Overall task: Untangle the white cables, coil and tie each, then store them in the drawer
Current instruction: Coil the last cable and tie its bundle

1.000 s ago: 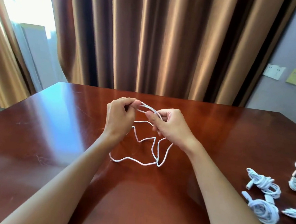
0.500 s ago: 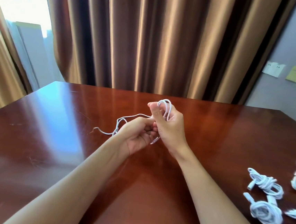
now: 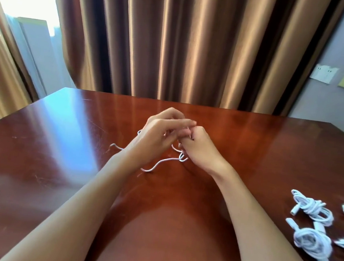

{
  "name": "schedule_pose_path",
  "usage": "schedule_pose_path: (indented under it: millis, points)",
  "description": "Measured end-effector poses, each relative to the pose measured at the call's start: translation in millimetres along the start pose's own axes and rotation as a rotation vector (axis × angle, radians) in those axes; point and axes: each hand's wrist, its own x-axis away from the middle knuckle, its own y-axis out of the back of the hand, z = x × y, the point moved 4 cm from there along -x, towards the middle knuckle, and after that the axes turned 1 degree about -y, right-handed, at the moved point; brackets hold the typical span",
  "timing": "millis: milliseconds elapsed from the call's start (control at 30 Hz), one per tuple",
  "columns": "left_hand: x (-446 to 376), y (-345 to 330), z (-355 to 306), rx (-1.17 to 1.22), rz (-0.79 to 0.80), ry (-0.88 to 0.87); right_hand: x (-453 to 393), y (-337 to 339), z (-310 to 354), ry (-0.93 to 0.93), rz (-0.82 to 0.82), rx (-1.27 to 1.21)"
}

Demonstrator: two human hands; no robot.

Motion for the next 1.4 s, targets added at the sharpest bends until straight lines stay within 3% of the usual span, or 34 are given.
schedule_pose_path:
  millis: [67, 200, 400, 533, 833, 933, 1033, 1133, 1200, 1300, 1400]
  points:
    - [-0.6, 4.6, 3.4, -0.029, -0.071, -0.007, 3.2, 2.7, 4.1, 0.02, 0.021, -0.015]
    - [2.2, 14.2, 11.9, 0.023, -0.295, 0.183, 10.6, 2.6, 13.5, 0.087, 0.057, -0.241]
    - [10.6, 1.5, 14.7, 0.526, -0.544, 0.639, 14.6, 2.4, 29.2, 0.203, -0.14, -0.424]
    - [18.2, -32.3, -3.5, 0.913, -0.44, 0.896, 12.0, -6.7, 23.3, 0.214, -0.293, -0.327]
    - [26.6, -49.5, -0.4, 1.025, -0.327, 1.057, 10.0, -12.2, 6.5, 0.051, -0.362, -0.342]
    - [28.2, -47.9, -3.9, 1.018, -0.239, 1.069, 8.8, -9.0, 5.0, 0.097, -0.385, -0.189]
    - [28.4, -36.1, -3.3, 0.61, -0.121, 0.941, 7.0, -5.2, 3.4, 0.117, -0.402, -0.009]
    - [19.9, -12.0, -7.3, 0.002, -0.215, 0.541, 7.2, 1.3, 4.4, 0.087, -0.387, -0.081]
    - [14.0, -3.5, -18.0, -0.04, -0.237, 0.286, 7.7, 2.3, 6.5, 0.056, -0.309, -0.109]
    - [7.9, -5.9, -14.9, -0.059, -0.006, -0.041, 11.2, -3.3, 7.4, -0.005, -0.055, -0.167]
    - [9.8, -5.5, 1.2, -0.098, 0.096, -0.07, 14.4, -2.8, 7.2, -0.075, 0.119, -0.185]
